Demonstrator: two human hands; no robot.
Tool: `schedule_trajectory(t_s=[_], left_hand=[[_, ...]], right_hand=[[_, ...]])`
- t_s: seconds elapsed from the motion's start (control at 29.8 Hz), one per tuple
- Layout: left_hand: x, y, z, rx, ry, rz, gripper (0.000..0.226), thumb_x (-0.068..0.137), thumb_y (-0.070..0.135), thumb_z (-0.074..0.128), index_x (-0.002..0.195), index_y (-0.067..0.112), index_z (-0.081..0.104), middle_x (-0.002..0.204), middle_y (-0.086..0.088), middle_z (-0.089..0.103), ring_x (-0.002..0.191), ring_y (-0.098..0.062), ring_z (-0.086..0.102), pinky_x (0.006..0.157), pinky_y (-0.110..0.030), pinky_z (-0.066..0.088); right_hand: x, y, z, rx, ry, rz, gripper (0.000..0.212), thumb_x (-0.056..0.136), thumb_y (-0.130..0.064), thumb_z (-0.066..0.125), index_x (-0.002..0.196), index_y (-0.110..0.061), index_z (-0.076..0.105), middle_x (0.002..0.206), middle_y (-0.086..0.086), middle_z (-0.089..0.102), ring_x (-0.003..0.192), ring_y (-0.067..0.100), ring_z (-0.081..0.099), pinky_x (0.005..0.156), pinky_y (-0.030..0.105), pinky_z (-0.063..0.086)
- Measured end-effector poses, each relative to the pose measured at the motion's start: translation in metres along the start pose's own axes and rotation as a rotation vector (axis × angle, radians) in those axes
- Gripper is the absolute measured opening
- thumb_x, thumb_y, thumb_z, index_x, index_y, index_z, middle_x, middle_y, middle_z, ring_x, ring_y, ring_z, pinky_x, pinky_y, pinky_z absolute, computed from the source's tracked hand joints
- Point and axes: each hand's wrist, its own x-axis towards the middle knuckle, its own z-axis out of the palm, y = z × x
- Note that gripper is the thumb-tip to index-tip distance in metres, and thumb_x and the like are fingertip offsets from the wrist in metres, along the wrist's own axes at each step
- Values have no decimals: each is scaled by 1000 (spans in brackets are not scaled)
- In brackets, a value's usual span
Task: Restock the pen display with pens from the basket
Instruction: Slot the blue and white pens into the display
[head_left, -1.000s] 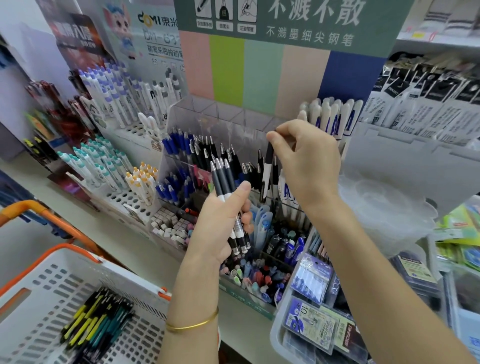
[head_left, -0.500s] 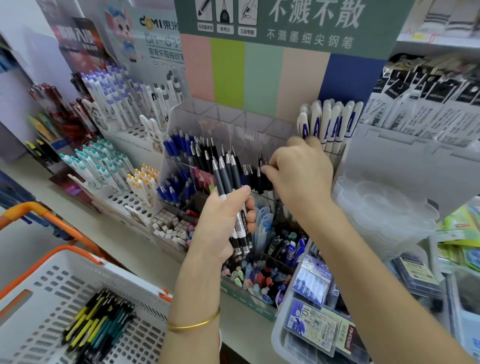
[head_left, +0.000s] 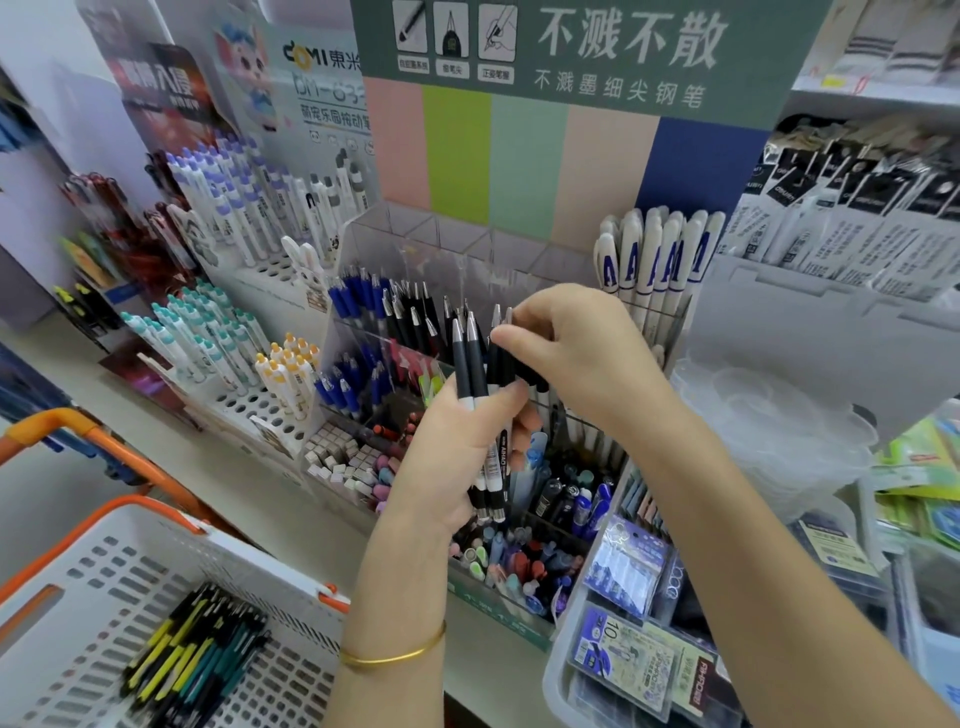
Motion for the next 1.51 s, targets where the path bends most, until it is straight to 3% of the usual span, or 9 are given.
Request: schedule_trajectory(t_s=[0.1,0.24,0.34,0.54,0.74,0.97,1.21,1.34,1.51], left_hand=[[-3,2,-2,-41,-3,-37,19,89,28,61,80,12,65,67,-5,63,57,-16,56,51,-26,46],[-1,2,-8,-171,120,-149,39,93,24,59,119,-6,56,79,-8,71,56,-12,64,45,-21,51],[-1,-2,-12,-141,212,-161,34,98,17,54,119,-9,52,71,-2,68,45,-7,53,38,-19,41],[0,-1,-9,-189,210,-134,10,97,17,56,96,10,48,70,-3,58,44,-9,42,37,-19,36],[-3,1,-7,-185,157,-111,4,98,14,55,96,11,53,65,-1,56,46,-9,42,39,-18,36],[-5,3,-6,-140,91,-73,7,97,13,53,100,9,59,63,1,57,49,-9,44,42,-18,37],[-7,6,4,-91,-16,-42,8,97,10,51,94,8,58,64,-3,58,51,-13,46,45,-21,39],[-6,8,0,-226,-44,-109,21,91,19,55,107,4,56,81,-9,72,69,-19,69,57,-31,56],[-5,4,-4,-170,75,-153,12,99,16,50,108,8,53,90,-9,74,62,-19,67,45,-26,51]], right_hand=[[2,1,2,142,86,50,26,92,-29,60,82,-6,68,73,2,63,68,15,56,69,35,49],[7,1,-5,303,448,84,14,94,-21,58,81,-16,59,68,-14,52,62,1,47,60,16,37],[8,6,-10,274,569,51,11,94,-19,56,86,-14,62,71,-10,54,68,10,50,65,23,41],[2,9,9,-61,312,52,17,91,-28,61,97,-13,64,85,0,68,81,22,61,70,36,49],[3,8,21,-524,32,62,28,94,-36,56,104,-11,66,107,6,59,106,28,48,65,32,31],[6,9,1,-129,261,39,17,92,-21,58,100,-14,71,97,3,67,94,22,58,80,36,47],[0,0,2,137,5,70,27,89,-35,62,75,-13,68,65,-5,60,61,9,53,63,31,48],[3,-1,-1,313,264,112,16,92,-25,60,80,-14,64,67,-10,57,62,2,51,61,21,42],[5,0,-4,263,599,69,14,96,-23,53,85,-13,56,71,-7,53,69,18,54,66,37,46]])
